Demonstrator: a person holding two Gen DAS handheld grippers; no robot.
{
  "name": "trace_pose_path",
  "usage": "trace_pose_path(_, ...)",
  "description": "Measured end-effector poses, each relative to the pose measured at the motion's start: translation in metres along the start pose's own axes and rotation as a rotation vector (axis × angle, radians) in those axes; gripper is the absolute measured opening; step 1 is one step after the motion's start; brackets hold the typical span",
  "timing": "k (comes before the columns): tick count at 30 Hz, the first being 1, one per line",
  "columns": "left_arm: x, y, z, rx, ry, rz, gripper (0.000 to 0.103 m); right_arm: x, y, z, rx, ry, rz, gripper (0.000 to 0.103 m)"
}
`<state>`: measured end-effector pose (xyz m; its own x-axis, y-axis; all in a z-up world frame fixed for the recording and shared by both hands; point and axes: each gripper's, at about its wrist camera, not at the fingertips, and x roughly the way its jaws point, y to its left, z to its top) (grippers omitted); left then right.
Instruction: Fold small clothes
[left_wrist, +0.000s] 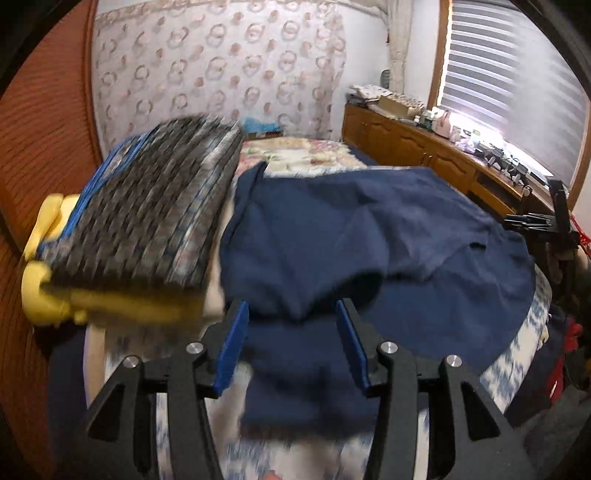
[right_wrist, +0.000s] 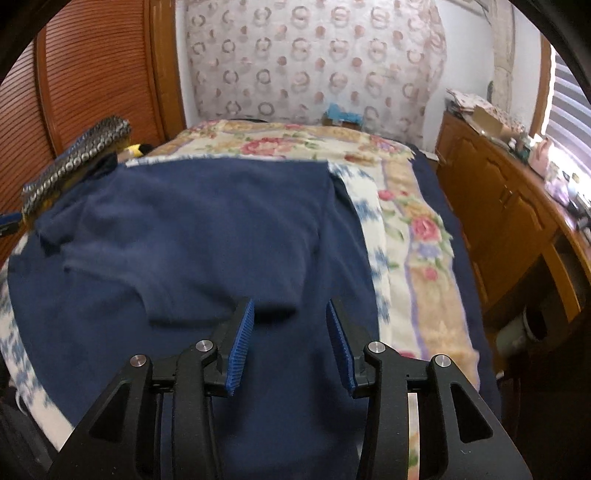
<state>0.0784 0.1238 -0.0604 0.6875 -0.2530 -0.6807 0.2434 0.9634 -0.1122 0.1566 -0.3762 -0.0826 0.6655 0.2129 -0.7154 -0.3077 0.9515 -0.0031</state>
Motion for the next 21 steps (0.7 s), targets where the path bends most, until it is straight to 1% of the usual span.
trace_pose_path(2, 0.000, 0.006, -0.014, -0.025, 0.032, 0.012, 0.049, -0.011, -0.007, -0.014, 0.027, -0.001, -0.009, 0.046)
trace_pose_path(5, 0.001, 0.011, -0.032, -0.065, 0.066, 0.003, 0.049, -0.029, -0.018, -0.031, 0.059, -0.014, -0.030, 0.048)
trace_pose_path(8, 0.003, 0.011, -0.043, -0.074, 0.078, -0.003, 0.048, -0.044, -0.033, -0.051, 0.104, -0.004, -0.022, 0.049)
trace_pose_path(14, 0.006, 0.010, -0.047, -0.076, 0.084, -0.021, 0.048, -0.047, -0.047, -0.074, 0.146, 0.027, -0.006, 0.049)
trace_pose_path(15, 0.006, 0.009, -0.047, -0.077, 0.085, -0.028, 0.035, -0.046, -0.047, -0.075, 0.153, 0.027, -0.001, 0.049)
trace_pose_path(16, 0.006, 0.008, -0.046, -0.081, 0.087, -0.031, 0.019, -0.045, -0.048, -0.076, 0.160, 0.025, 0.006, 0.049)
trace_pose_path(18, -0.001, 0.006, -0.043, -0.100, 0.083, -0.031, 0.004, -0.043, -0.048, -0.076, 0.167, 0.019, 0.017, 0.049)
trace_pose_path(20, -0.018, 0.003, -0.038, -0.138, 0.054, -0.048, 0.003, -0.042, -0.044, -0.076, 0.164, 0.017, 0.021, 0.049)
trace_pose_path(21, -0.033, 0.002, -0.035, -0.162, 0.033, -0.043, 0.003, -0.041, -0.043, -0.075, 0.160, 0.015, 0.018, 0.049)
